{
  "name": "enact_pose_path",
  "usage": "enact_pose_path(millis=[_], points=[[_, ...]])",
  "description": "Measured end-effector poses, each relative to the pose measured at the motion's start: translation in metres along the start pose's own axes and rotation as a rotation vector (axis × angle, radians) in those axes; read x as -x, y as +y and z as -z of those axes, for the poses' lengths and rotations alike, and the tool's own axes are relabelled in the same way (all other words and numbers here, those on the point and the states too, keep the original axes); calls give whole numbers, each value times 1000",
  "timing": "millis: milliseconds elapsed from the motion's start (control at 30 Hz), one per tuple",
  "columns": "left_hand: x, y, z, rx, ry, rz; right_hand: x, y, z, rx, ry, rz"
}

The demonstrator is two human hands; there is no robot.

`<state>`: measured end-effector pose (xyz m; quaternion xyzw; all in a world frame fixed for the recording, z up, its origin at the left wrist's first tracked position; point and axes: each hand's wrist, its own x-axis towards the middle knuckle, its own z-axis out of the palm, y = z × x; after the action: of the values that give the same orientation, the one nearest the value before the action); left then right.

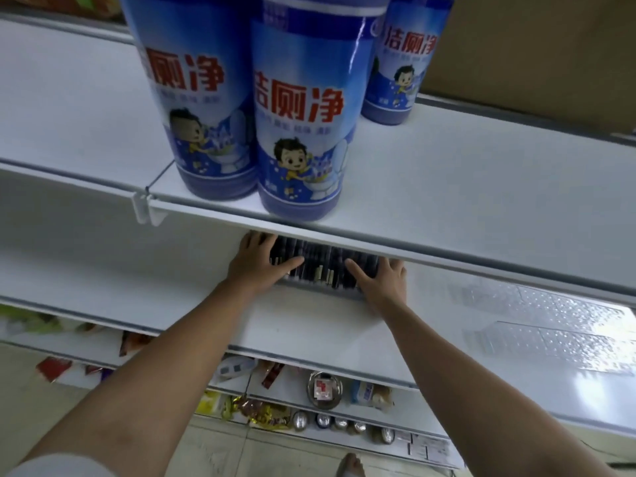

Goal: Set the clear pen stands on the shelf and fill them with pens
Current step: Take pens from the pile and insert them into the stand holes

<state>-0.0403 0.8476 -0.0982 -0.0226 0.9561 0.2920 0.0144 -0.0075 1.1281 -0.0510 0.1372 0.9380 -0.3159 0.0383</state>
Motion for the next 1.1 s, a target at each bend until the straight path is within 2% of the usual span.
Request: enact_pose_path(millis=[167, 333, 467, 633, 767, 900, 1100], points=[[-2, 10, -10, 92, 21, -7, 7, -17, -5, -69, -5, 47], [3, 37, -21, 185, 99, -156, 18, -44, -15, -196, -16, 171], [-1, 45, -22, 256, 105, -154, 20, -50, -17, -259, -18, 181], [-7, 29, -22, 206, 127, -204, 17, -45, -16, -279, -27, 162], [-16, 5, -27, 147, 203, -172, 16, -42, -19, -279, -3, 164], [-26, -15, -33, 142, 133, -102, 17, -40, -16, -298, 7, 163], [-28, -21, -32, 251, 199, 14, 19, -39, -13, -341, -12, 152]])
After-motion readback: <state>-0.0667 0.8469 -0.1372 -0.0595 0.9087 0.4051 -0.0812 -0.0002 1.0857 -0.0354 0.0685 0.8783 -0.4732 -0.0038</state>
